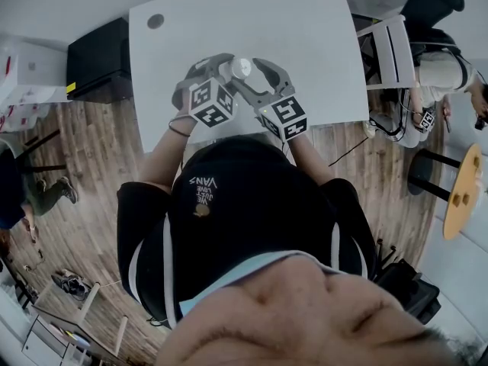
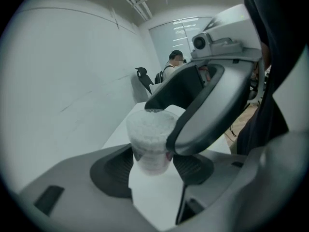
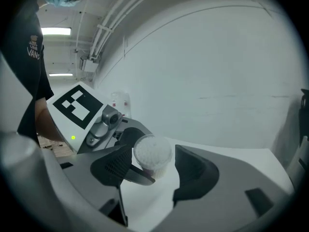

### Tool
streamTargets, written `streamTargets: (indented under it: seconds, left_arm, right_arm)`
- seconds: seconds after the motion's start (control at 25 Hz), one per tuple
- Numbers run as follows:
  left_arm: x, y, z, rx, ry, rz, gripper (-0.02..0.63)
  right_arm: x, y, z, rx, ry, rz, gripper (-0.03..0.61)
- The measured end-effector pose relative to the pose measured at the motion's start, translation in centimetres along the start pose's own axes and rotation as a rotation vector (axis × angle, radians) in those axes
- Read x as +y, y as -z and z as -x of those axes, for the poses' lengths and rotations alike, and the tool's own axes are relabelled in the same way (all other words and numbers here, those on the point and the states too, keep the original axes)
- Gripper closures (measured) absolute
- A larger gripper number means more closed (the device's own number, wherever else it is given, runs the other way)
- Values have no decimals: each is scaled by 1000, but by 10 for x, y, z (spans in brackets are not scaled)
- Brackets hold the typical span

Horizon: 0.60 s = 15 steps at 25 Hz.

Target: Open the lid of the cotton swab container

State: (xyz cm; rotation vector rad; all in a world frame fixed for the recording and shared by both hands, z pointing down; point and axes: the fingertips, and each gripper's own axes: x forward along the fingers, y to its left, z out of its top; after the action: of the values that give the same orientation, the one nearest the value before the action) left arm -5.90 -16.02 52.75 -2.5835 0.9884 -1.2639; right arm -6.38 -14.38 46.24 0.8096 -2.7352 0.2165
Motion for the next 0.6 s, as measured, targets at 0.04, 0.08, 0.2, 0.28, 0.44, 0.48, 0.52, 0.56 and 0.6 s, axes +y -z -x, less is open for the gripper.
streamTargets:
  seconds: [0.04,0.08,0.2,0.28,0.44,0.48,0.52,0.56,0.6]
  left_arm:
    - [-2,-1,-1,4,1,-9,351]
    - [-3,-2,-2,4,3,-11,351]
    - [-5,-3,-4,3,9,-3,351]
    - [-5,-3,-5,1,12,-2,351]
    - [-4,-6,-5,-17,20,7,351]
    - [-4,-7,-5,-25,21,12,351]
    - [-4,-7,-5,-33,21,17,351]
    - [-4,-8,-5,-41,21,22,351]
    - [-3,-9,-5,-48,21,27,351]
  right_arm:
    - [-1,2,-1,10,0,7,308]
    - [-2,4,-1,20,3,11,310]
    - [-5,7,0,33,12,26,312]
    - [-5,5,-1,17,14,36,316]
    - [-8,2,0,0,5,11,319]
    - [-9,2,1,-4,0,-1,319]
    - [-10,2,1,-8,-5,-12,319]
    - [-11,1,2,-12,-10,-22,319]
    - [-12,1,2,-15,-15,-31,319]
